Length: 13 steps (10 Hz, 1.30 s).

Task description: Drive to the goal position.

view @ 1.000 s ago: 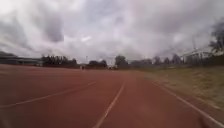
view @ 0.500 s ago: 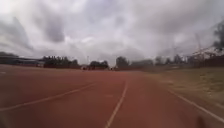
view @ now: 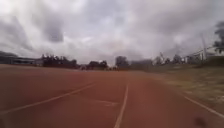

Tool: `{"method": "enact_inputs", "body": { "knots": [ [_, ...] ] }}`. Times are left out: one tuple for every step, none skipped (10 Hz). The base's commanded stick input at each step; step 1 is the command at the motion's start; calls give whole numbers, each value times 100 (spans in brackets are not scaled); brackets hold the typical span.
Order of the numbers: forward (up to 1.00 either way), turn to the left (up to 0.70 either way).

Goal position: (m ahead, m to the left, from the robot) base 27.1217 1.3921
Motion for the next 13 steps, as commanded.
{"method": "enact_inputs", "body": {
  "knots": [
    [85, 0],
    [85, 0],
    [85, 0],
    [85, 0],
    [85, 0],
    [85, 0],
    [85, 0],
    [85, 0],
    [85, -7],
    [85, -27],
    [85, -34],
    [85, -34],
    [85, -34]
  ]
}}
